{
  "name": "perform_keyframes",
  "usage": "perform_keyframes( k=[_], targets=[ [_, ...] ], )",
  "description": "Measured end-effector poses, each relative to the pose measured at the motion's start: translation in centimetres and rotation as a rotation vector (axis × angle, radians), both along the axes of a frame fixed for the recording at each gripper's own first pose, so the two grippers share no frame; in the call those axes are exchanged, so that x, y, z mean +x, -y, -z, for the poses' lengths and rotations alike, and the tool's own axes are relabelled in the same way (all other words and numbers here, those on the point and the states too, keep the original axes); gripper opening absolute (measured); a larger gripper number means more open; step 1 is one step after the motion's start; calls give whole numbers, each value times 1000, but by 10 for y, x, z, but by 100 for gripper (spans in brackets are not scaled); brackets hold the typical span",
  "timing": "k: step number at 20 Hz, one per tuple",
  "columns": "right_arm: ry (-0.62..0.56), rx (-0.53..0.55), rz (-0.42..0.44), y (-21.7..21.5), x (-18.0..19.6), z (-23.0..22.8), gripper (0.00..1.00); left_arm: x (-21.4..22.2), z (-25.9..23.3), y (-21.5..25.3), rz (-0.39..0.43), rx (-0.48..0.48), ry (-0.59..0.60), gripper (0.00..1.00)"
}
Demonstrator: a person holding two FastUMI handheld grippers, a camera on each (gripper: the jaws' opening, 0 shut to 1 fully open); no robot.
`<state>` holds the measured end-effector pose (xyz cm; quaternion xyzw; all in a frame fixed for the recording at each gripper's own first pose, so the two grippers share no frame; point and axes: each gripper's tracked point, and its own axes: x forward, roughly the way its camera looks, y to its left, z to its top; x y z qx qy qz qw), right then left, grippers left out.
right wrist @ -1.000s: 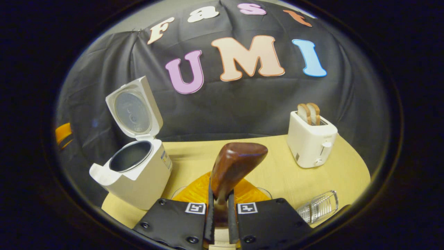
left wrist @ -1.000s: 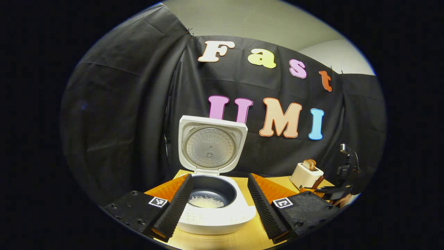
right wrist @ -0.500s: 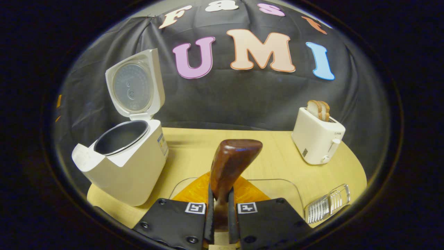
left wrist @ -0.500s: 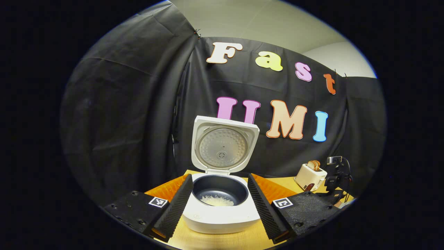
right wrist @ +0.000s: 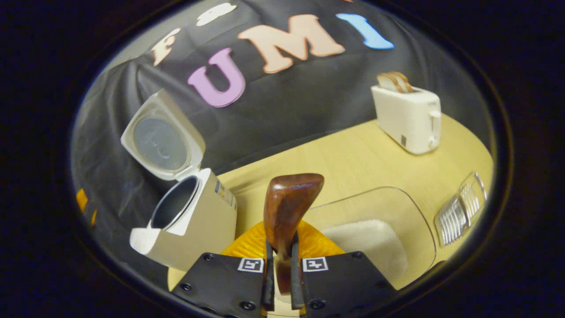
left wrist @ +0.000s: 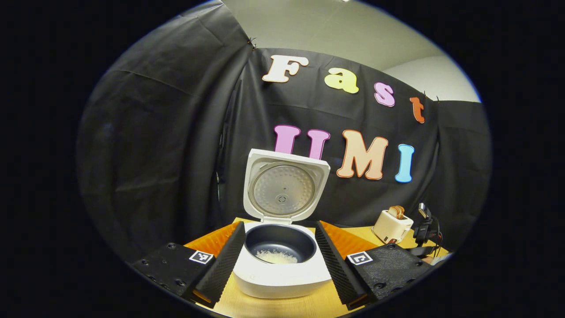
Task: Close the left gripper, press the button to open the rice cooker; take a wooden spoon from the chopstick holder with the right hand, scoop a spoonful of rice and pour it into the rice cooker, then put the wooden spoon back into the chopstick holder.
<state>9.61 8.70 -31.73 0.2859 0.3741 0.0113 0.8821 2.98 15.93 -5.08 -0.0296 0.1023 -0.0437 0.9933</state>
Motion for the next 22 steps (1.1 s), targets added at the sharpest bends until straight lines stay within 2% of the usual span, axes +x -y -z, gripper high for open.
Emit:
perform_keyframes(
  k=[4, 11, 12, 13, 17, 19, 22],
  targets=[
    [-65, 221, 159, 30, -6, 7, 17, 0, -2, 7, 11, -2, 4, 94],
    [-34, 406, 252, 48, 5, -28, 19, -1, -7, 20, 35, -6, 9, 94],
    [-27, 437, 265, 48, 8, -36, 19, -3, -10, 22, 42, -8, 14, 97],
    [-18, 463, 274, 48, 11, -44, 18, -2, -11, 23, 46, -7, 18, 94],
    [22, 589, 278, 33, 25, -80, 18, -5, -15, 19, 54, -13, 25, 94],
    [33, 665, 282, 18, 34, -98, 17, -5, -18, 14, 50, -21, 31, 93],
    [46, 717, 258, -11, 48, -117, 16, -10, -22, -2, 36, -16, 38, 94]
  ],
)
